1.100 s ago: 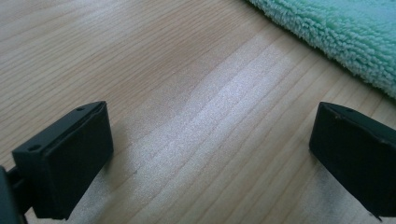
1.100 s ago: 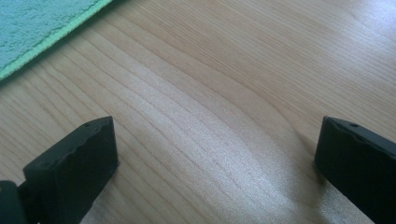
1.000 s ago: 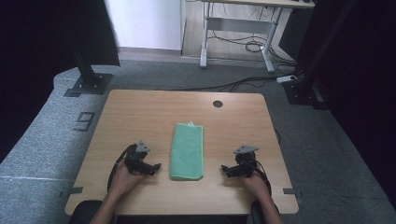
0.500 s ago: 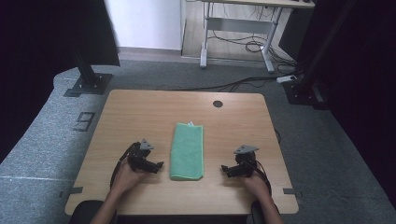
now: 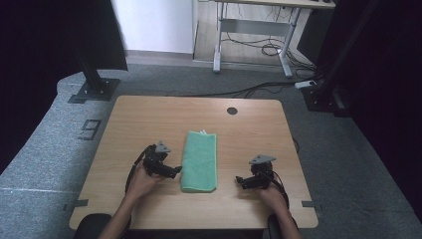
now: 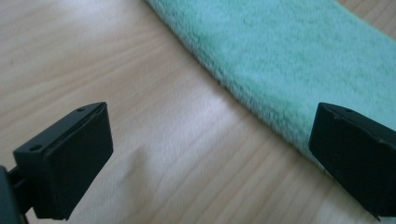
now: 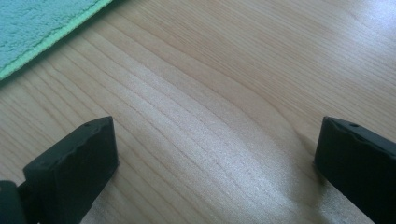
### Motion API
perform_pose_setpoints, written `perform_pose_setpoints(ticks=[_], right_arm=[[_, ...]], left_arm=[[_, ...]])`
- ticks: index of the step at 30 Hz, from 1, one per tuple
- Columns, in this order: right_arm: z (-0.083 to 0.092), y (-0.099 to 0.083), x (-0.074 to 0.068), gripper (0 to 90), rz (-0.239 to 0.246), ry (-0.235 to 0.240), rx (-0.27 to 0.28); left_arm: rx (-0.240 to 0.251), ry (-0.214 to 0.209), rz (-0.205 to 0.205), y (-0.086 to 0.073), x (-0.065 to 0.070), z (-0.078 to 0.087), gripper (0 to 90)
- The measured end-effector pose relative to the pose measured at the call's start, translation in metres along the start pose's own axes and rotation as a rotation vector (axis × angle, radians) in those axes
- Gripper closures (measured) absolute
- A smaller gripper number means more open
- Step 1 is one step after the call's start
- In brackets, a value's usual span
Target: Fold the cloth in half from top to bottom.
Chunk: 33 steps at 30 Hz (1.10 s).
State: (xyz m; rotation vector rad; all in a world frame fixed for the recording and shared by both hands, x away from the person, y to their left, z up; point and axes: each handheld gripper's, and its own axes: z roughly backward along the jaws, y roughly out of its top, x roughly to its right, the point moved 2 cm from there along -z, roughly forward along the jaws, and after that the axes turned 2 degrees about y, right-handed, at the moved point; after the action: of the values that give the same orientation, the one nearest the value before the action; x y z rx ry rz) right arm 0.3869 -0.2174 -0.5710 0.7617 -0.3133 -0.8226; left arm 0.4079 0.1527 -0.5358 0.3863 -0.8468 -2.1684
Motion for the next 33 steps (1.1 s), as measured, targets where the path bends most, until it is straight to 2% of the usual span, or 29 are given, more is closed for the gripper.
perform_pose_setpoints(ticks=[7, 14, 18, 24, 28, 30, 33], right_arm=[[0.000, 0.000, 0.000, 0.0, 0.000, -0.002, 0.000], [0.000, 0.000, 0.000, 0.0, 0.000, -0.002, 0.000], [0.000, 0.000, 0.000, 0.0, -0.001, -0.003, 0.000], [0.000, 0.000, 0.000, 0.0, 0.000, -0.003, 0.000], [0.000, 0.000, 0.000, 0.0, 0.002, 0.002, 0.000], [-0.001, 0.001, 0.000, 0.0, 0.006, 0.006, -0.004], [0.000, 0.005, 0.000, 8.1, 0.007, 0.013, -0.015]], left_arm=[[0.001, 0.032, -0.011, 0.018, -0.001, -0.014, 0.0], [0.000, 0.069, 0.012, 0.026, -0.010, -0.027, 0.0], [-0.007, 0.082, 0.021, 0.025, -0.013, -0.036, 0.0], [-0.046, 0.091, 0.018, 0.018, -0.014, -0.048, 0.0], [-0.041, 0.063, 0.070, 0.014, -0.017, -0.049, 0.0], [-0.034, 0.067, 0.067, 0.013, -0.017, -0.049, 0.1], [-0.027, 0.071, 0.067, 0.012, -0.015, -0.048, 1.4]])
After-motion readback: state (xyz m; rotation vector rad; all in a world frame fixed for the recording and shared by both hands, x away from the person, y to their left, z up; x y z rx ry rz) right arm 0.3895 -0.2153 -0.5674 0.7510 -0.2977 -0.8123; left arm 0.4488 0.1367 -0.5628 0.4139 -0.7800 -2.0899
